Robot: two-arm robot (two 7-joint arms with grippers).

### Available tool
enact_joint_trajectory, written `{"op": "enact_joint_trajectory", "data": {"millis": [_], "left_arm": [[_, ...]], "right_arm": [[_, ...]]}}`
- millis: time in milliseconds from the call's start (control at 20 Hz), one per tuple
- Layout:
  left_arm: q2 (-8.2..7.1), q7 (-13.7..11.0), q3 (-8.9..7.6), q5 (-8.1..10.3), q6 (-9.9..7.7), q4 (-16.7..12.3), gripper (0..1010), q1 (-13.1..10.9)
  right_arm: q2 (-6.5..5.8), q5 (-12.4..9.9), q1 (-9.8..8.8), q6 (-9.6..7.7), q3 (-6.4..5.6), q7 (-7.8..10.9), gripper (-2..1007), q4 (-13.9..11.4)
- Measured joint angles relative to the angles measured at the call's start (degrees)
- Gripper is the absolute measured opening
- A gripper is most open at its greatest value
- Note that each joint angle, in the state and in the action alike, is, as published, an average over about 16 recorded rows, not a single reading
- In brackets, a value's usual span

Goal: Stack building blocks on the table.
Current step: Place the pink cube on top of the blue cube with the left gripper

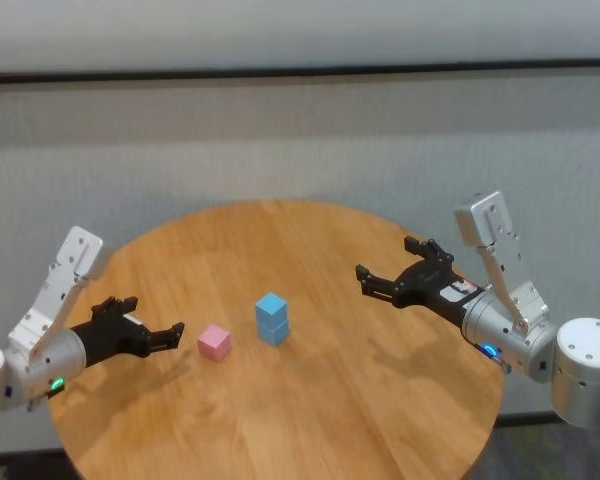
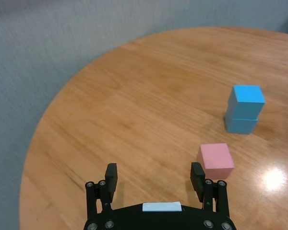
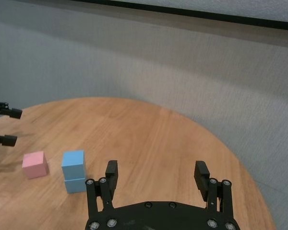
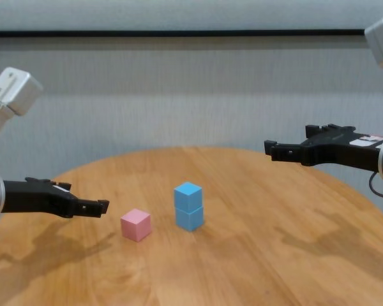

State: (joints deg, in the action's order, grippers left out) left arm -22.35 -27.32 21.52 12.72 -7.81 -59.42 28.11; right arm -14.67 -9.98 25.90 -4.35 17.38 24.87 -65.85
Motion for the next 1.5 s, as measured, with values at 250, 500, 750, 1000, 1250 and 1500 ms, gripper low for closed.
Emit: {"op": "enact_joint_trajectory", "data": {"millis": [250, 500, 750, 1000, 1250, 1500], "left_arm": [[-0.08, -1.25, -0.43, 0.99, -0.87, -1.21, 1002, -0.15], [-0.49, -2.20, 0.13, 1.60, -1.33, -3.36, 1002, -0.86], [-0.71, -2.78, 1.32, 1.53, -1.19, -4.73, 1002, -1.22], [-0.19, -2.98, 2.49, 1.15, -0.65, -3.87, 1002, -0.58], [0.70, -3.27, 3.44, 0.85, -0.19, -1.92, 1002, 0.59], [1.62, -3.42, 3.93, 0.86, -0.14, -0.10, 1002, 1.62]], "right_arm": [[0.01, 0.00, 0.01, 0.00, 0.00, 0.00, 1000, 0.01], [0.01, 0.00, 0.02, 0.00, 0.00, 0.00, 1000, 0.01], [0.01, 0.00, 0.02, 0.00, 0.00, 0.00, 1000, 0.02], [0.01, 0.00, 0.02, 0.00, 0.00, 0.00, 1000, 0.02], [0.01, 0.00, 0.02, 0.00, 0.00, 0.00, 1000, 0.02], [0.01, 0.00, 0.02, 0.00, 0.00, 0.00, 1000, 0.02]]}}
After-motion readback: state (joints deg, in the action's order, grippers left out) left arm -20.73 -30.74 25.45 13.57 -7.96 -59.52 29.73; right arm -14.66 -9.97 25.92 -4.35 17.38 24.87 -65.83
